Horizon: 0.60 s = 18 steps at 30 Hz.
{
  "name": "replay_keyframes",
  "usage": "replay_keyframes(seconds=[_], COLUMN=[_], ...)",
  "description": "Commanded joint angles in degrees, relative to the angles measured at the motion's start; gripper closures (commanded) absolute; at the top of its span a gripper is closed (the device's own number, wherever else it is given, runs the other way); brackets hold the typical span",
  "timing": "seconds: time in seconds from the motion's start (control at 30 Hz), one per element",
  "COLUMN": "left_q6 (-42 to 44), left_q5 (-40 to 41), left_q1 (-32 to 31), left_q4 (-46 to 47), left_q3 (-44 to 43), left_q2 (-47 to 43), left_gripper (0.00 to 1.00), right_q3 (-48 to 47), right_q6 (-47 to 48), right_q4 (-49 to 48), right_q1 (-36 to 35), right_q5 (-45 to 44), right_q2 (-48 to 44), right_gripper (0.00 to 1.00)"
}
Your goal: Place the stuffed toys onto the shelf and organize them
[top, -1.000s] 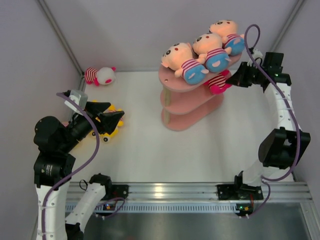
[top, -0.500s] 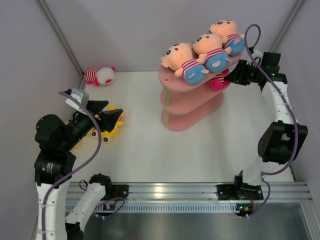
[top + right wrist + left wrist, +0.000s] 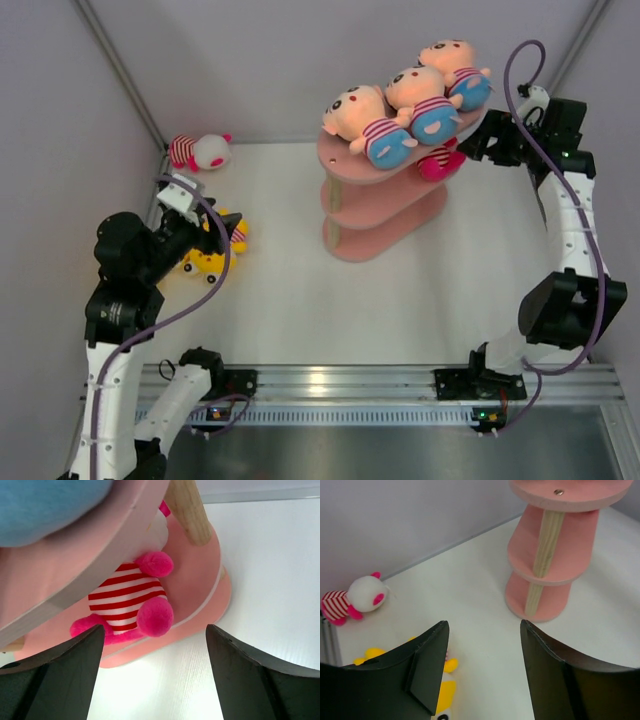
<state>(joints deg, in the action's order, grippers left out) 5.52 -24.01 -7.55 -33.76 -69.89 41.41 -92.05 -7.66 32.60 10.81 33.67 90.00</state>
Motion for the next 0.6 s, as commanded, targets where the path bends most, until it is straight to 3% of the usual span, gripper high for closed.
replay_keyframes(seconds=[0.0, 0.2, 0.3, 0.43, 0.57], left_q6=[10.90, 22.60, 23.04, 25.15, 26.73], left_q5=[5.89, 12.93, 13.64, 12.84, 21.26], left_q1=[0.34, 0.34, 0.26, 0.17, -0.09], left_q4=[0.27, 0.36, 2.20, 12.62, 22.74], left_q3=[3.35, 7.49, 6.70, 7.04, 4.24], left_q2=[1.74, 9.73, 17.02, 26.59, 37.58], left_gripper=[0.36, 0.34, 0.22, 0.19, 0.19], right_q3=[-2.70, -0.59, 1.17, 6.00, 9.25], right_q6=[1.16, 0.98, 0.81, 0.28, 1.06], right_q4=[2.89, 5.11, 5.11, 1.86, -0.52], right_q1=[0.88, 0.88, 0.88, 0.71, -0.78], right_q5=[-4.48, -9.75, -12.04, -13.54, -17.57], right_q2=[-5.35, -11.50, -15.10, -21.86, -27.76], right_gripper=[0.18, 0.17, 0.17, 0.17, 0.16])
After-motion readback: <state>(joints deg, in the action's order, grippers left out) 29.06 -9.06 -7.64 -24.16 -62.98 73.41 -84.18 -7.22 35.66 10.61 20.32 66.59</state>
